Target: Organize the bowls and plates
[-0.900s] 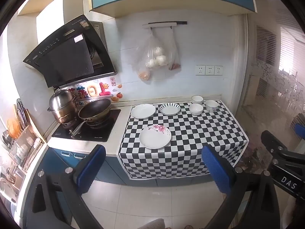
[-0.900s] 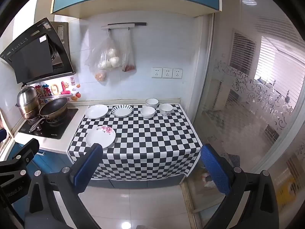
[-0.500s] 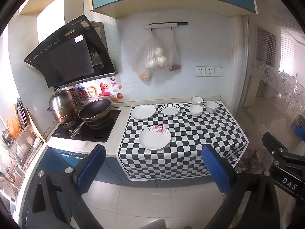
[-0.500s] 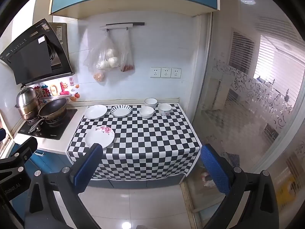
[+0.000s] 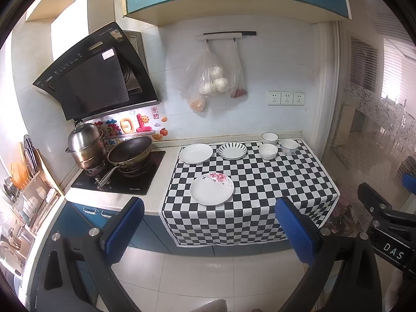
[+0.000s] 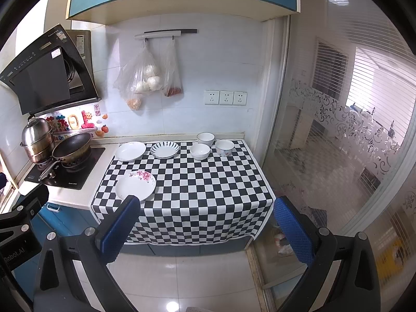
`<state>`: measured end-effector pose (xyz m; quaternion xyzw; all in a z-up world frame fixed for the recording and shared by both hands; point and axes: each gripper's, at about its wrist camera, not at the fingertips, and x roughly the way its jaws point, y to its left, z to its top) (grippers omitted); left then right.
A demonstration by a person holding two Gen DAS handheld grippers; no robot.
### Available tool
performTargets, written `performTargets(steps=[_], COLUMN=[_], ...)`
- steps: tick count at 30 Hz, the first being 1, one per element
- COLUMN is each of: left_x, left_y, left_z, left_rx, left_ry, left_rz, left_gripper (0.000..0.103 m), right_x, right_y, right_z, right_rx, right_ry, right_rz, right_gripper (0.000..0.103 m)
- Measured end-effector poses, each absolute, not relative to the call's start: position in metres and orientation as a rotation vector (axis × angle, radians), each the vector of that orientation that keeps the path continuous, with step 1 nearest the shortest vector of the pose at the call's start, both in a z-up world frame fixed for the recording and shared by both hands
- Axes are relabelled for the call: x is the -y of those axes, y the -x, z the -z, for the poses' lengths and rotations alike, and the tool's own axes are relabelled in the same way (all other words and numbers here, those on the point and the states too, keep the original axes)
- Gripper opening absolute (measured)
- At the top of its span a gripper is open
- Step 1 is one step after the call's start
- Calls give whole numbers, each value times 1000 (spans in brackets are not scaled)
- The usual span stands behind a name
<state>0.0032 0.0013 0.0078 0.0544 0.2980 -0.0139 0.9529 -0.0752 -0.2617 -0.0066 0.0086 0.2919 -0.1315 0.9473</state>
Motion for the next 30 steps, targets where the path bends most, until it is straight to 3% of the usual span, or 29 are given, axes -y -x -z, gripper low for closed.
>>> performTargets(steps=[30], left_x=[-5], left_y=[-2], left_z=[-6], left_rx=[-601], left_ry=[-106], left_rz=[24], left_gripper=[103], right_x=[261], right_y=[76], right_z=[6], right_rx=[-593], right_ry=[-16], right_rz=[270], right_gripper=[103])
